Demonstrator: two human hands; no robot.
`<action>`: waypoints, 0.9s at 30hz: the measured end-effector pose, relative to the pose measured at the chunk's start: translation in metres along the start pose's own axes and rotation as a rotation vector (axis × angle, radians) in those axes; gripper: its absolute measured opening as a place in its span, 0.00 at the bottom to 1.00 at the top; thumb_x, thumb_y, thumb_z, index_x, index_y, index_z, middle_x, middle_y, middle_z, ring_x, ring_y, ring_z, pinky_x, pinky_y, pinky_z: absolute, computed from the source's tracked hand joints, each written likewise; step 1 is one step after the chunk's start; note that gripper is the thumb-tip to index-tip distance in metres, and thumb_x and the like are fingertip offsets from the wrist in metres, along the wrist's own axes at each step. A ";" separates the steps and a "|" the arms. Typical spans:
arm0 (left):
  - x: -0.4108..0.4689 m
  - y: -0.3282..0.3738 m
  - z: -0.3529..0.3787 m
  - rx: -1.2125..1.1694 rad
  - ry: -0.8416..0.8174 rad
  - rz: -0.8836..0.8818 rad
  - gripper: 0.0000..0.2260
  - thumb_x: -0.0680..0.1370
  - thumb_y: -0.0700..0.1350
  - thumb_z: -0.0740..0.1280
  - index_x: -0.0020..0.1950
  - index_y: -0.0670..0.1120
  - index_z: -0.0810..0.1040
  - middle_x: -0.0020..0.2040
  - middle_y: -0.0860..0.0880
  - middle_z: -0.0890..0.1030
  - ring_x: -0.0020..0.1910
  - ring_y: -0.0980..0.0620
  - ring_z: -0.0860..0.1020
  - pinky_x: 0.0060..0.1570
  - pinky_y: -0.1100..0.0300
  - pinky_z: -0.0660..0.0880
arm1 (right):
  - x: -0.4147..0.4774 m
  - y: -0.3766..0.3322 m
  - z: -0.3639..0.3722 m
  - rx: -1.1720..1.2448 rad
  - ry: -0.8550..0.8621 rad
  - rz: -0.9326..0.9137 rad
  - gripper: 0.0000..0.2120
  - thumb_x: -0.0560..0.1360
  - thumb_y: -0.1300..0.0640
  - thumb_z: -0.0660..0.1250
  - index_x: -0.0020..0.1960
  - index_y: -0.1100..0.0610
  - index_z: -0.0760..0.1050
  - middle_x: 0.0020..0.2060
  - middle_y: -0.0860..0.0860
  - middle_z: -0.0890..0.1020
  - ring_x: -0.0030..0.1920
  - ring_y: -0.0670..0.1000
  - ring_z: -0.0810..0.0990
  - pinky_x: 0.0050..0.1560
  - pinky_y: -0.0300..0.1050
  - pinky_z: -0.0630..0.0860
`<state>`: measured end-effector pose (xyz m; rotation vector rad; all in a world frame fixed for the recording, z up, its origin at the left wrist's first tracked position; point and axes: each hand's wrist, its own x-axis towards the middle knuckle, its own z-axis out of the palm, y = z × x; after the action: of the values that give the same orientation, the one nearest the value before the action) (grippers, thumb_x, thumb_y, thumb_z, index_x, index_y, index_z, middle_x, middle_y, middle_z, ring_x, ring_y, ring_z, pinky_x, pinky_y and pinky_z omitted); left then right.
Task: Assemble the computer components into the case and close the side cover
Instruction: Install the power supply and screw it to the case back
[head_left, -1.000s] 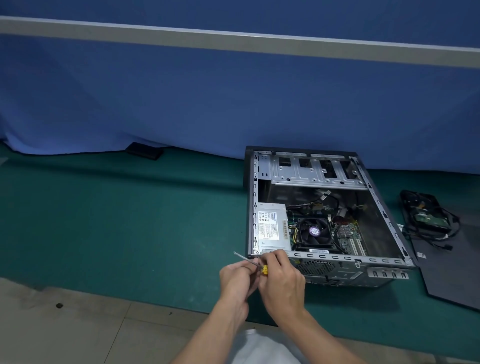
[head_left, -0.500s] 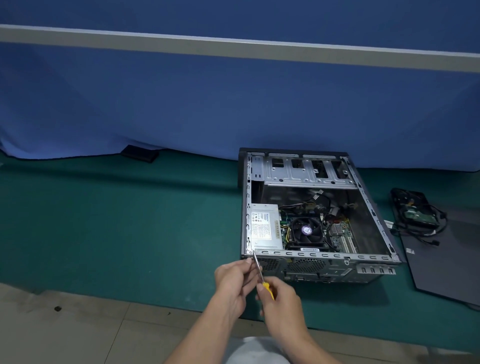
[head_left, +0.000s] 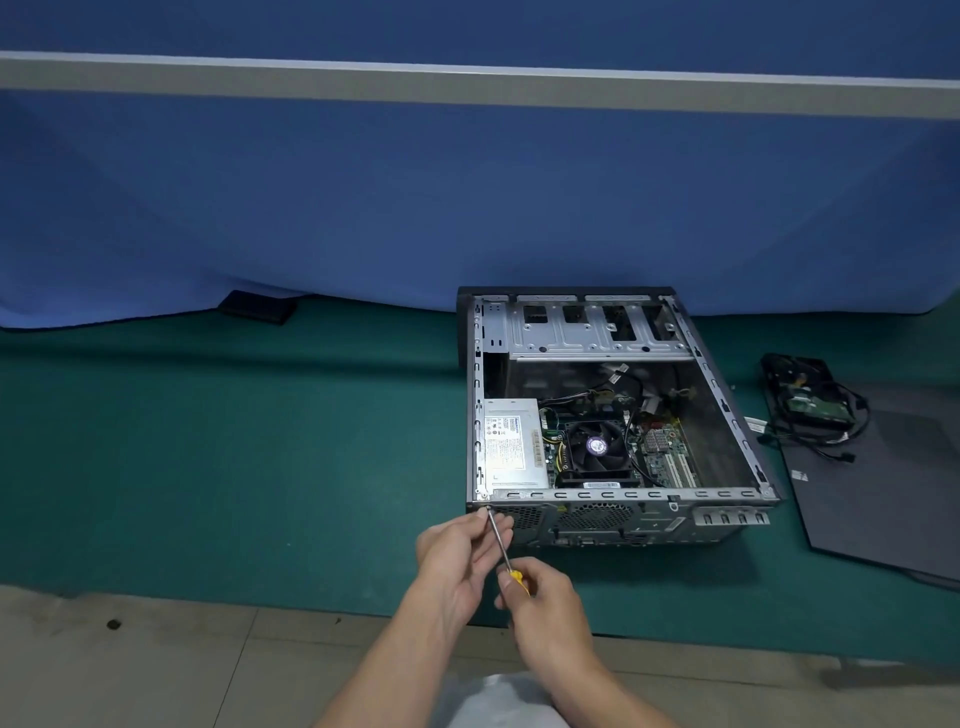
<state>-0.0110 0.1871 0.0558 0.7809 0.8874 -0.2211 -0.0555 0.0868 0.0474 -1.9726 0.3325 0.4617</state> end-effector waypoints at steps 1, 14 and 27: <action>0.000 0.000 0.000 0.000 0.002 0.000 0.07 0.77 0.28 0.64 0.54 0.28 0.75 0.45 0.32 0.82 0.40 0.42 0.83 0.34 0.58 0.82 | 0.000 0.000 0.001 0.003 0.001 0.003 0.08 0.79 0.56 0.63 0.43 0.49 0.78 0.30 0.46 0.80 0.30 0.43 0.74 0.33 0.38 0.68; 0.003 0.007 0.000 0.137 0.020 0.003 0.07 0.77 0.31 0.66 0.53 0.29 0.76 0.41 0.36 0.84 0.39 0.45 0.85 0.31 0.61 0.80 | -0.003 -0.002 0.017 0.662 -0.082 0.204 0.11 0.80 0.65 0.60 0.41 0.63 0.76 0.29 0.53 0.76 0.22 0.47 0.64 0.22 0.35 0.56; 0.004 0.013 0.005 0.345 0.001 -0.001 0.06 0.79 0.34 0.65 0.50 0.32 0.78 0.39 0.40 0.85 0.38 0.48 0.85 0.30 0.65 0.78 | -0.005 0.003 0.023 1.021 -0.182 0.428 0.09 0.73 0.59 0.70 0.49 0.64 0.75 0.31 0.56 0.77 0.26 0.49 0.73 0.23 0.40 0.68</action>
<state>0.0016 0.1934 0.0616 1.1000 0.8611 -0.3810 -0.0653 0.1063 0.0382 -0.8561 0.7113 0.5808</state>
